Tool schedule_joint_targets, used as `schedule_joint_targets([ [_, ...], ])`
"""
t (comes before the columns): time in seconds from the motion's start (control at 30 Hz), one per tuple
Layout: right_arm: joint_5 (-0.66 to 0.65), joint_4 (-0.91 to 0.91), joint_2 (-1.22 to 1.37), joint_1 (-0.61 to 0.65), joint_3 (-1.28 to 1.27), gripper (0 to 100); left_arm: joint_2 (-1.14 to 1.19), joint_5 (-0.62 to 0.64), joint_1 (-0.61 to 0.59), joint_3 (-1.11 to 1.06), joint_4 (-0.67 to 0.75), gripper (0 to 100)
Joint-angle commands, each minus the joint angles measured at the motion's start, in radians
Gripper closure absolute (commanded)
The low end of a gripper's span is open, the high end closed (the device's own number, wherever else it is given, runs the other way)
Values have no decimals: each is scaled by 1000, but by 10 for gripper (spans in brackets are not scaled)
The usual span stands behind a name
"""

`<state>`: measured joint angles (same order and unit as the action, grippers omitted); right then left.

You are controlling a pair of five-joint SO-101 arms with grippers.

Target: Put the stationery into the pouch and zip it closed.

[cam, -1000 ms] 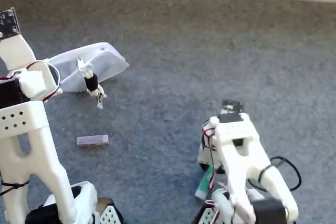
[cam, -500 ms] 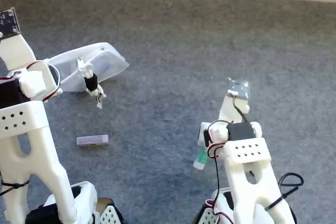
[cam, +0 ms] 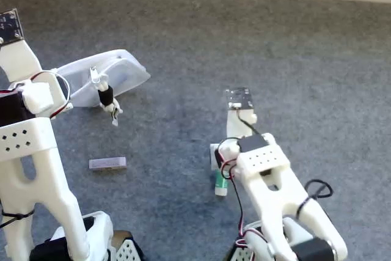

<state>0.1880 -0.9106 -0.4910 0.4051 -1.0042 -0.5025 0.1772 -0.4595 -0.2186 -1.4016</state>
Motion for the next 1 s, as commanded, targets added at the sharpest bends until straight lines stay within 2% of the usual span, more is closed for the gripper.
schedule_joint_targets([
  [0.0,-5,8,85,1,104,849,-8,-6,-21,-2,20,990],
  [0.07,11,8,120,-4,137,851,-8,-6,-21,-2,20,990],
  [0.2,126,8,171,-7,202,851,-8,-6,-21,-2,20,990],
  [0.6,186,8,329,-51,223,855,-8,-8,-21,-2,20,990],
  [0.77,181,8,329,-71,226,985,-8,-8,-21,-2,20,990],
  [0.97,183,-140,329,-68,357,993,-8,-8,-21,-4,28,990],
])
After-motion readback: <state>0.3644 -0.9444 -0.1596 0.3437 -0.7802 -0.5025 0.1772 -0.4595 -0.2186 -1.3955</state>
